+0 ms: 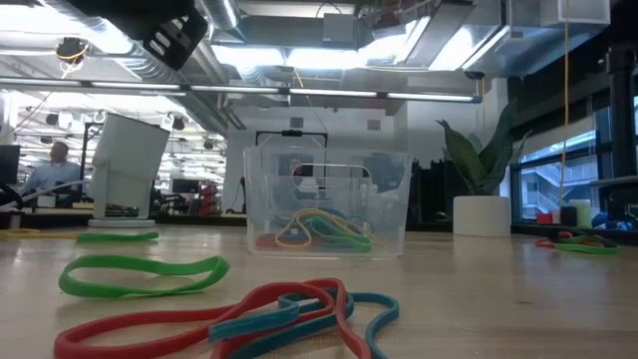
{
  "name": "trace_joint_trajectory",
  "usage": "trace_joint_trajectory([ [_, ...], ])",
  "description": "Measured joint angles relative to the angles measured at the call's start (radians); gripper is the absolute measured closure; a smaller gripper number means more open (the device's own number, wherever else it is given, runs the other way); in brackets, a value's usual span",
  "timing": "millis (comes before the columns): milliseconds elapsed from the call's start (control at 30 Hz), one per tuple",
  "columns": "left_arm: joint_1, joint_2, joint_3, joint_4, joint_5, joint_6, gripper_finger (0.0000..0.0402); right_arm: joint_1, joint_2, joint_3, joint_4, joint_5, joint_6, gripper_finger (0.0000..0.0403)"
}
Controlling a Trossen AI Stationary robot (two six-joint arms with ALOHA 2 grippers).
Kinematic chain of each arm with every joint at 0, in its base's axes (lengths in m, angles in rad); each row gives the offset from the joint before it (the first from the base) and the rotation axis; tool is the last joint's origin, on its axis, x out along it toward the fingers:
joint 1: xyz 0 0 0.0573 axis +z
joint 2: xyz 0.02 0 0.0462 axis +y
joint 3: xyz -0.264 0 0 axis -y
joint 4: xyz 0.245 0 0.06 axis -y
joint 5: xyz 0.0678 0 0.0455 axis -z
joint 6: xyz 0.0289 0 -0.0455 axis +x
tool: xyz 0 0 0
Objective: Pick and place rubber bands into bin
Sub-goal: Put the red rubber band into the transparent bin
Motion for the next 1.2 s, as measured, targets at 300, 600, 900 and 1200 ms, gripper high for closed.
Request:
trace_joint_trajectory([
  [300, -0.017, -0.001, 0.001, -0.061, 0.061, 0.049, 0.0398, -0.229, 0.156, 0.0, 0.235, -0.048, -0.234, 0.0403],
  [600, -0.034, -0.025, 0.001, -0.171, 0.087, 0.047, 0.0398, -0.321, 0.338, -0.001, 0.291, -0.115, -0.233, 0.0403],
  [900, -0.075, -0.092, 0.001, -0.271, 0.084, 0.046, 0.0398, -0.336, 0.418, -0.002, 0.319, -0.159, -0.141, 0.0378],
  [1200, -0.102, -0.094, 0.001, -0.292, 0.083, 0.04, 0.0398, -0.336, 0.381, -0.001, 0.264, -0.158, -0.099, 0.0289],
])
